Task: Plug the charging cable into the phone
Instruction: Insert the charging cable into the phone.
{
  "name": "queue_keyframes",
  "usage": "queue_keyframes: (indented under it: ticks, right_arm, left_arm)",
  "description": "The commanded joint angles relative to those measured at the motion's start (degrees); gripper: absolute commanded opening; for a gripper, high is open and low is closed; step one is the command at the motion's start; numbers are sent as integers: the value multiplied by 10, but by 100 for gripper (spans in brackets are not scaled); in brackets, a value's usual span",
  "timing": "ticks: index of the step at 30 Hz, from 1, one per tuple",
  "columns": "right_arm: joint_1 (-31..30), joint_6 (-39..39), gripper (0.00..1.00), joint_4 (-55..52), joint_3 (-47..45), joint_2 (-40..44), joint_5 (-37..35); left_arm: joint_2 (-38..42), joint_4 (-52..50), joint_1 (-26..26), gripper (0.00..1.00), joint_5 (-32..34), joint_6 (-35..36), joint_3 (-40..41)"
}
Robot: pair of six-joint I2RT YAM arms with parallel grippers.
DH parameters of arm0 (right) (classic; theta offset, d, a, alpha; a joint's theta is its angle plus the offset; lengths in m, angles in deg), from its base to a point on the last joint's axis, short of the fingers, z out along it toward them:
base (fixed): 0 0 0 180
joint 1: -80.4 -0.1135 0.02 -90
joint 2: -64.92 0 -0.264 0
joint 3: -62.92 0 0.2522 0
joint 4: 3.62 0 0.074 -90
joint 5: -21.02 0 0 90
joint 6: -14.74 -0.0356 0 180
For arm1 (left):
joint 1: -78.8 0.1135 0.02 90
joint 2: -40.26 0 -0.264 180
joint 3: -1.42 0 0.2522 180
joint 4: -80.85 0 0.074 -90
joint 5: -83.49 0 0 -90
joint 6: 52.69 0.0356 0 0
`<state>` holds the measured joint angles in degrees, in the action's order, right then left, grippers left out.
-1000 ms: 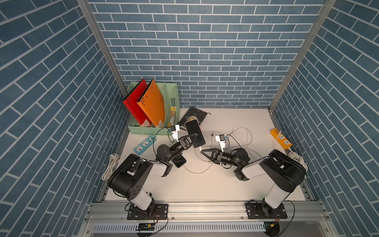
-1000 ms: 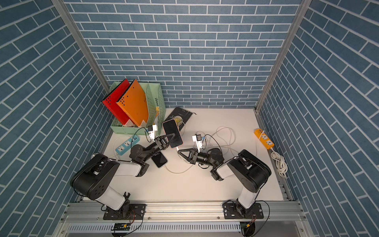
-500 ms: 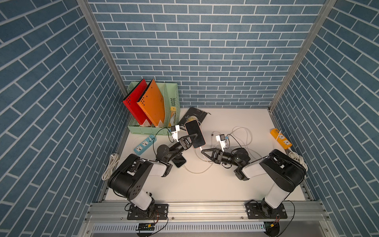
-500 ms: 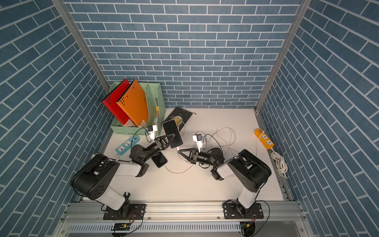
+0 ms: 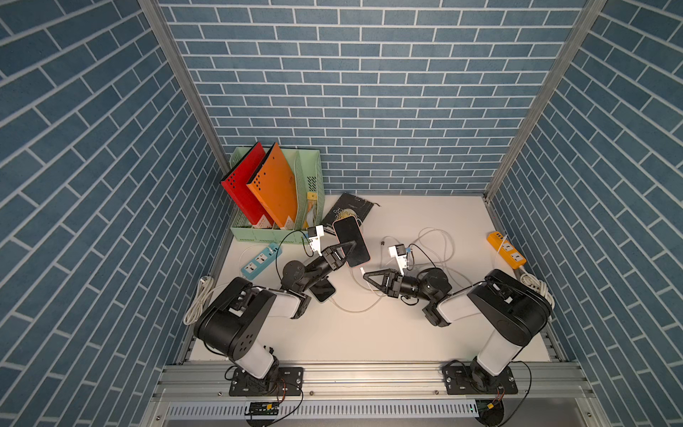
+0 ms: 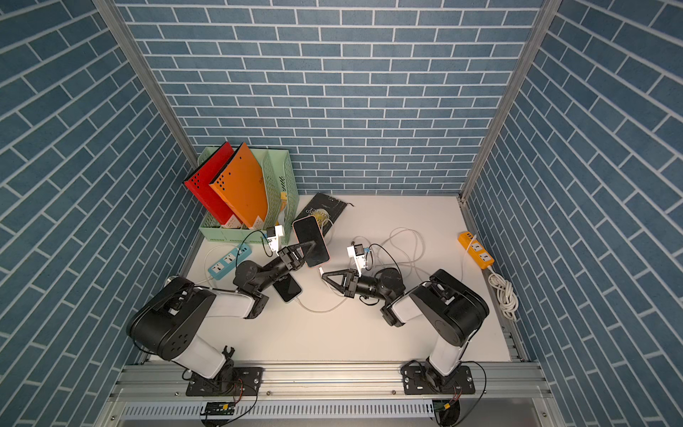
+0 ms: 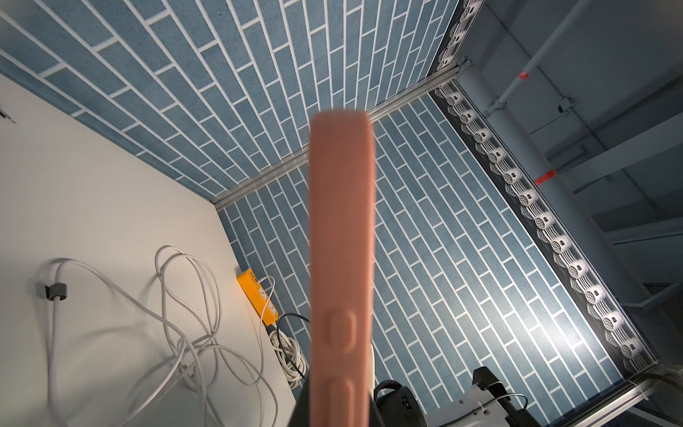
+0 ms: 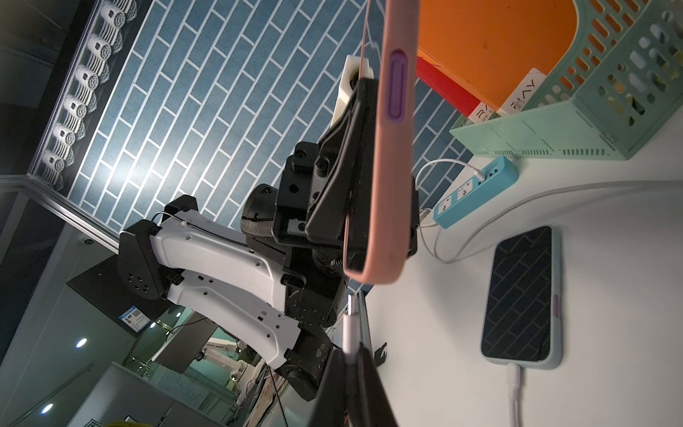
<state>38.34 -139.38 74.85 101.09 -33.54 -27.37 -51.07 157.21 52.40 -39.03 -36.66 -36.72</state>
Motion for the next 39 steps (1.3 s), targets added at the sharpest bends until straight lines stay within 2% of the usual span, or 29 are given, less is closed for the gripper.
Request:
queue_keyframes:
  ticks: [1,21,39]
  right_arm:
    - [4,8,0,135,4,1,0]
    - [9,-10,0,134,38,-28,0]
    - [12,-22,0,135,51,-16,-10]
  left_arm:
    - [11,169,1,0,-8,1,2]
    - [7,169,1,0,-16,0,-3]
    - [-7,169,1,0,-37,2,-8]
